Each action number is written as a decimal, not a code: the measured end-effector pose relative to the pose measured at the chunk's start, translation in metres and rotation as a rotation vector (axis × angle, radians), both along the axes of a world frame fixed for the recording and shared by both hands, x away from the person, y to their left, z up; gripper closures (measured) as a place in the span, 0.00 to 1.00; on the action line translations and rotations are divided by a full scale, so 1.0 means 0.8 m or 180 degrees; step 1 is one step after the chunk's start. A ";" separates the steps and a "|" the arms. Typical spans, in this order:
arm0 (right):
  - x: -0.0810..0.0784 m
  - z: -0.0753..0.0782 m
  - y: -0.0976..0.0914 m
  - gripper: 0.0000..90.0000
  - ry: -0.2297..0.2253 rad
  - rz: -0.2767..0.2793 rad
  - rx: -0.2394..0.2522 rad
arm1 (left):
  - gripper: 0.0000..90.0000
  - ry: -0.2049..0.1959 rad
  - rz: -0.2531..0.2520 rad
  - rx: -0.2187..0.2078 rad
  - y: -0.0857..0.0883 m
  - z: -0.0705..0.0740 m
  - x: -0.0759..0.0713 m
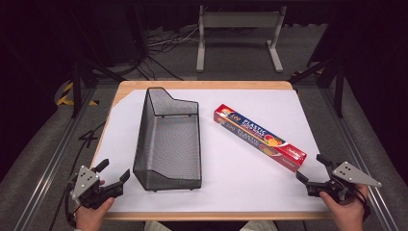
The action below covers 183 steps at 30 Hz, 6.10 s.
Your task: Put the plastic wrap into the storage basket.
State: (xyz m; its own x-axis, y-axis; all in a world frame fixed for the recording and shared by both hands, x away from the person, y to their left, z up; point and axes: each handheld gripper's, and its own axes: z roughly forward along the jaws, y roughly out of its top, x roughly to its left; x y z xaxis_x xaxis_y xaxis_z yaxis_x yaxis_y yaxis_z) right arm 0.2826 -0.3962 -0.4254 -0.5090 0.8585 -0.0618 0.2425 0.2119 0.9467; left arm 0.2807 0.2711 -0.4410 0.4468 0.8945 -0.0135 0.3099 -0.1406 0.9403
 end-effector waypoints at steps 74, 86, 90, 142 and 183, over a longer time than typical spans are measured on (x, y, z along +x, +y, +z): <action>0.231 0.088 0.137 0.23 0.1269 0.0814 -0.0760 | 0.20 0.0066 0.0132 -0.0053 0.005 -0.003 0.001; 0.253 0.057 0.148 0.19 0.1666 0.0849 -0.0974 | 0.20 0.0083 0.0097 -0.0029 0.003 -0.005 0.004; 0.256 0.043 0.155 0.18 0.1809 0.0862 -0.1126 | 0.20 0.0089 0.0099 -0.0045 0.003 -0.005 0.004; 0.216 0.115 0.181 0.45 0.2094 0.0389 -0.0972 | 0.20 0.0077 0.0125 -0.0058 0.001 -0.004 0.007; 0.163 0.177 0.352 0.45 0.2285 0.0438 -0.0589 | 0.21 0.0046 0.0144 -0.0021 0.002 -0.005 0.001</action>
